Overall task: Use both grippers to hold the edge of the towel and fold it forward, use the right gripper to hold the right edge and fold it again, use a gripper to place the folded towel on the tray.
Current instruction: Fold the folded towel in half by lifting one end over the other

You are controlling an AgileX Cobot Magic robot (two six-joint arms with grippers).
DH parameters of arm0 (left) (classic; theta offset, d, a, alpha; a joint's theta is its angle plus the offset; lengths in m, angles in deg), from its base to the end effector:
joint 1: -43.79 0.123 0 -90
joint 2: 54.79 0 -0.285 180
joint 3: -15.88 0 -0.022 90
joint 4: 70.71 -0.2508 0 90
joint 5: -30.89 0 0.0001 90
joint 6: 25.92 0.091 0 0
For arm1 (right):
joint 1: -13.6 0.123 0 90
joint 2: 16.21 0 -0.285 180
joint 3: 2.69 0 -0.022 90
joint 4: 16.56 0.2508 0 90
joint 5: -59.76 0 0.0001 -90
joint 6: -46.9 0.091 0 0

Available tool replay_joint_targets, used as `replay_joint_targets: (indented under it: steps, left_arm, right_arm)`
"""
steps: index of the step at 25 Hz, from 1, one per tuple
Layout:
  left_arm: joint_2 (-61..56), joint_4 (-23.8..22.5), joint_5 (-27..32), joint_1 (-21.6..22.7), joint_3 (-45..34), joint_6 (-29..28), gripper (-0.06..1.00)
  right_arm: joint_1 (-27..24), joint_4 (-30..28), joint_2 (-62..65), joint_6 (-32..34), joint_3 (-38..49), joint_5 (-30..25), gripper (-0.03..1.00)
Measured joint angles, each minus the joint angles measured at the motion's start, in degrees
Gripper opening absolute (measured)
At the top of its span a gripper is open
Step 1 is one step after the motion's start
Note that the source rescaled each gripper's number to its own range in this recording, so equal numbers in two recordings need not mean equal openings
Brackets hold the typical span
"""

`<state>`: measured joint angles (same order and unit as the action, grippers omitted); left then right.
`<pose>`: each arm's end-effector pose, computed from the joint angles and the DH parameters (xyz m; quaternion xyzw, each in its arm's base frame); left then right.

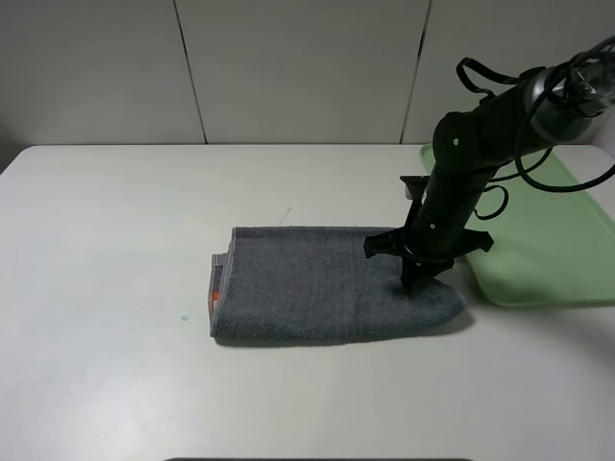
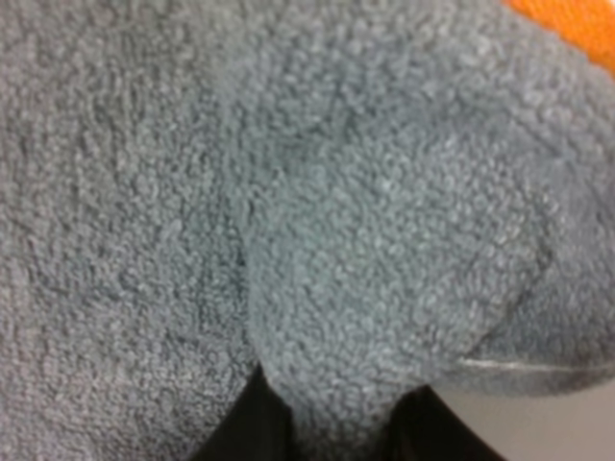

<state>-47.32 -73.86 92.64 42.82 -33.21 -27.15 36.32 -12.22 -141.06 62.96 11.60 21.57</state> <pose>-0.0053 0.0045 0.2735 -0.0032 0.8582 0.0176 0.5130 0.3192 0.1383 0.0908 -0.0289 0.9990 0.0305 0.0140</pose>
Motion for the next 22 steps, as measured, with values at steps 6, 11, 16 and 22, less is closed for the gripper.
replay_joint_targets:
  steps: [6, 11, 16, 22]
  left_arm:
    - [0.00, 0.00, 0.00, 0.00, 0.00, 0.00, 1.00]
    - [0.00, 0.00, 0.00, 0.00, 0.00, 0.00, 1.00]
    - [0.00, 0.00, 0.00, 0.00, 0.00, 0.00, 1.00]
    - [0.00, 0.00, 0.00, 0.00, 0.00, 0.00, 1.00]
  right_arm:
    - [0.00, -2.62, -1.70, -1.45, -6.73, -6.55, 0.14]
    - [0.00, -6.01, -1.88, -1.70, -15.54, -11.83, 0.14]
    - [0.00, -11.45, -1.93, -1.75, -22.61, -15.66, 0.14]
    - [0.00, -18.99, -1.93, -2.95, -26.43, -18.46, 0.14]
